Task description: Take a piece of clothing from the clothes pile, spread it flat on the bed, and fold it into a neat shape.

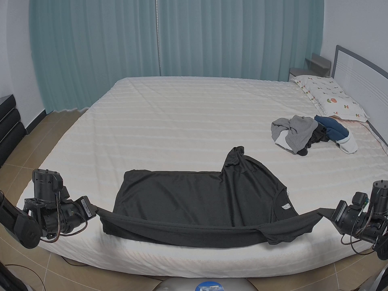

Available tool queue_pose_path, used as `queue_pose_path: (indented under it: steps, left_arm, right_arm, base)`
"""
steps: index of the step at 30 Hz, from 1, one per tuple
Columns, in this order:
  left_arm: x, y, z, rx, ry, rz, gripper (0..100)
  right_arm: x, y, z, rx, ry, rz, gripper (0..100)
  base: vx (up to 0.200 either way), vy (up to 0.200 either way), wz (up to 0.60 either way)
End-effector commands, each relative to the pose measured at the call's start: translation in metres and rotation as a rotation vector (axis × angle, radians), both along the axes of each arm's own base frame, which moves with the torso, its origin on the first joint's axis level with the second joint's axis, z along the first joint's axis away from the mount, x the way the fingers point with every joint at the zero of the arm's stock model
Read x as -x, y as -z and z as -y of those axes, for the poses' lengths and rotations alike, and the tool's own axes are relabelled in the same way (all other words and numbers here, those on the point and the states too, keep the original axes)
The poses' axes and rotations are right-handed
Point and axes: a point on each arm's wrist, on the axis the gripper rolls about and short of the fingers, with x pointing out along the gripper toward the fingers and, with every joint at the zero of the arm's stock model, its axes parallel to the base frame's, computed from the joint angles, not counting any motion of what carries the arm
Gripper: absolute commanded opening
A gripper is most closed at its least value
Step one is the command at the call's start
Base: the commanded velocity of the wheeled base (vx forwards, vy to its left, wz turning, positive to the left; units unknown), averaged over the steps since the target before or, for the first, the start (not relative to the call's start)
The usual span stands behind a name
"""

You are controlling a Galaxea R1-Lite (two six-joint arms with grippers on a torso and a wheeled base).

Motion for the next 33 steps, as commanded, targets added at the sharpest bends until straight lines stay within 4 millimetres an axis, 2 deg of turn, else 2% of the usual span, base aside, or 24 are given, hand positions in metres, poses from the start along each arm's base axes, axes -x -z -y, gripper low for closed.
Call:
queue_pose_path:
  steps: [1, 4, 14, 21, 25, 27, 30, 33]
  left_arm:
    - [0.005, -0.003, -0.001, 0.002, -0.005, 0.015, 0]
    - [0.007, -0.009, -0.004, 0.008, -0.014, 0.041, 0]
    - [0.017, 0.000, -0.003, -0.037, 0.028, -0.001, 0]
    - [0.012, 0.001, 0.000, -0.041, 0.044, -0.004, 0]
    - [0.000, 0.006, 0.001, -0.042, 0.042, -0.025, 0]
    - [-0.012, 0.012, 0.002, -0.042, 0.039, -0.042, 0]
    - [-0.016, 0.014, 0.002, -0.043, 0.038, -0.048, 0]
    - [-0.029, 0.017, 0.003, -0.046, 0.031, -0.049, 0]
  right_arm:
    - [0.011, -0.006, 0.001, 0.004, -0.003, 0.026, 0]
    - [0.016, -0.001, 0.001, 0.046, -0.020, -0.027, 0]
    - [0.026, 0.001, 0.002, 0.100, -0.047, -0.072, 0]
    - [0.026, 0.004, 0.002, 0.130, -0.067, -0.097, 0]
    - [0.018, 0.004, 0.001, 0.130, -0.069, -0.112, 0]
    - [0.007, 0.005, 0.000, 0.129, -0.072, -0.130, 0]
    - [0.003, 0.005, 0.000, 0.129, -0.073, -0.133, 0]
    - [-0.014, 0.008, -0.001, 0.129, -0.072, -0.149, 0]
  base:
    - [0.000, 0.000, 0.00]
    - [0.000, 0.000, 0.00]
    - [0.000, 0.000, 0.00]
    - [0.000, 0.000, 0.00]
    - [0.000, 0.000, 0.00]
    - [0.000, 0.000, 0.00]
    - [0.000, 0.000, 0.00]
    - [0.000, 0.000, 0.00]
